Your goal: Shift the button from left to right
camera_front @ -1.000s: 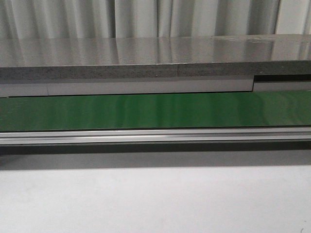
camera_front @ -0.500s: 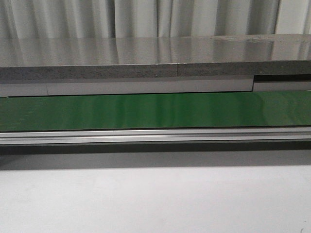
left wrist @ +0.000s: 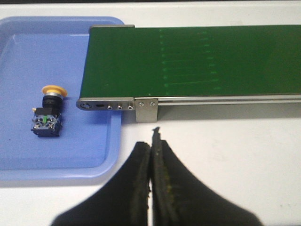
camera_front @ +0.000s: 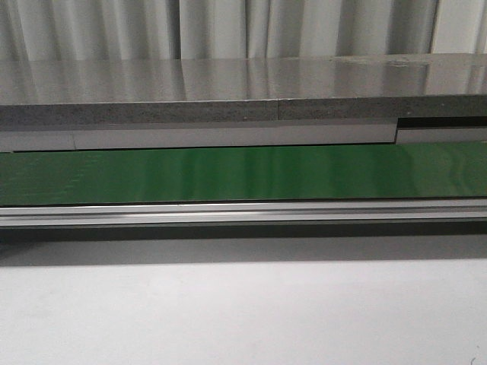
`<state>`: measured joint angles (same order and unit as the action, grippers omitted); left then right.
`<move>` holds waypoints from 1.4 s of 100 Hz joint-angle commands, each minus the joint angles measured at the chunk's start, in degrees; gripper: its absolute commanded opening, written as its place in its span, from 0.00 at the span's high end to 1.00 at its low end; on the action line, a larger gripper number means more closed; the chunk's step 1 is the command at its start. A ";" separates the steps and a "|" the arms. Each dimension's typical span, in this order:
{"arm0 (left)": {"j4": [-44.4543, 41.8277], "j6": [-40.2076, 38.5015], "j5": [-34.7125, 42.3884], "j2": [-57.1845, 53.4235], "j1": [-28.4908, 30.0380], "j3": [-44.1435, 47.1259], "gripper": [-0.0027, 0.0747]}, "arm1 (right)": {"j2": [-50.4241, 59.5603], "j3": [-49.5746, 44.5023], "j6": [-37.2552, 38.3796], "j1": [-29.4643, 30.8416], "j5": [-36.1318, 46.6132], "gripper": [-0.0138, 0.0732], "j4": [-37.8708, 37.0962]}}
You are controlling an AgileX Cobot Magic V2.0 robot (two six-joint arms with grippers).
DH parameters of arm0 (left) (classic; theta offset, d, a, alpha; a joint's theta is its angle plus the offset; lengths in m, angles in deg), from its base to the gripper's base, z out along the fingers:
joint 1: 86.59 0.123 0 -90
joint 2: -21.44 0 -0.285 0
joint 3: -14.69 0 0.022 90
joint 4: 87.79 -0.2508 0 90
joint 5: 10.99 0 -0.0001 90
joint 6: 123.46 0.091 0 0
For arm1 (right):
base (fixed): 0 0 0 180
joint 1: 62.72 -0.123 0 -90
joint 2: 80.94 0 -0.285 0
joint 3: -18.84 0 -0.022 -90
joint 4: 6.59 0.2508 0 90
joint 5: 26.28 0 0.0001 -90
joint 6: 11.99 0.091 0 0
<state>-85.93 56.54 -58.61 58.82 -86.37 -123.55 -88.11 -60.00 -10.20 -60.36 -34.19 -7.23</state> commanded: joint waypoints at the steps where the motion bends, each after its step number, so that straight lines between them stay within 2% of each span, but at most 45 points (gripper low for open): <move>1: 0.89 -0.60 2.12 2.76 -0.27 -2.52 0.99 | 1.08 0.87 0.01 -0.19 4.50 0.92 0.12; 48: 1.76 -0.60 1.18 4.85 -0.27 -2.52 0.99 | 1.08 0.87 0.01 -0.19 4.50 0.92 0.12; 57: 1.84 -0.60 0.41 4.85 -0.27 -2.52 0.96 | 1.08 0.87 0.01 -0.19 4.50 0.92 0.12; 67: 1.84 -0.60 -0.51 4.85 -0.27 -2.52 0.79 | 1.08 0.87 0.01 -0.19 4.50 0.92 0.12; 86: 1.84 -0.60 -0.80 4.85 -0.27 -2.52 0.22 | 1.08 0.87 0.01 -0.19 4.50 0.92 0.12; 91: 1.84 -0.60 -0.80 4.85 -0.27 -2.52 0.12 | 1.08 0.87 0.01 -0.19 4.50 0.92 0.12; 96: 1.84 -0.60 -0.80 4.85 -0.27 -2.52 0.08 | 1.08 0.87 0.01 -0.19 4.50 0.92 0.12; 109: 2.21 -0.60 -0.12 4.85 -0.27 -2.52 0.10 | 1.08 0.87 0.01 -0.19 4.50 0.92 0.12; 123: 5.06 -0.60 -1.21 5.09 -0.27 -2.79 0.17 | 1.08 0.87 0.01 -0.19 4.50 0.92 0.12; 140: -0.71 -2.56 -6.44 9.83 -0.27 -7.41 0.24 | 1.08 0.87 0.01 -0.19 4.50 0.92 0.12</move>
<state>-83.78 55.59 -65.58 65.35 -86.37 -126.39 -88.11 -60.00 -10.20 -60.36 -34.19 -7.23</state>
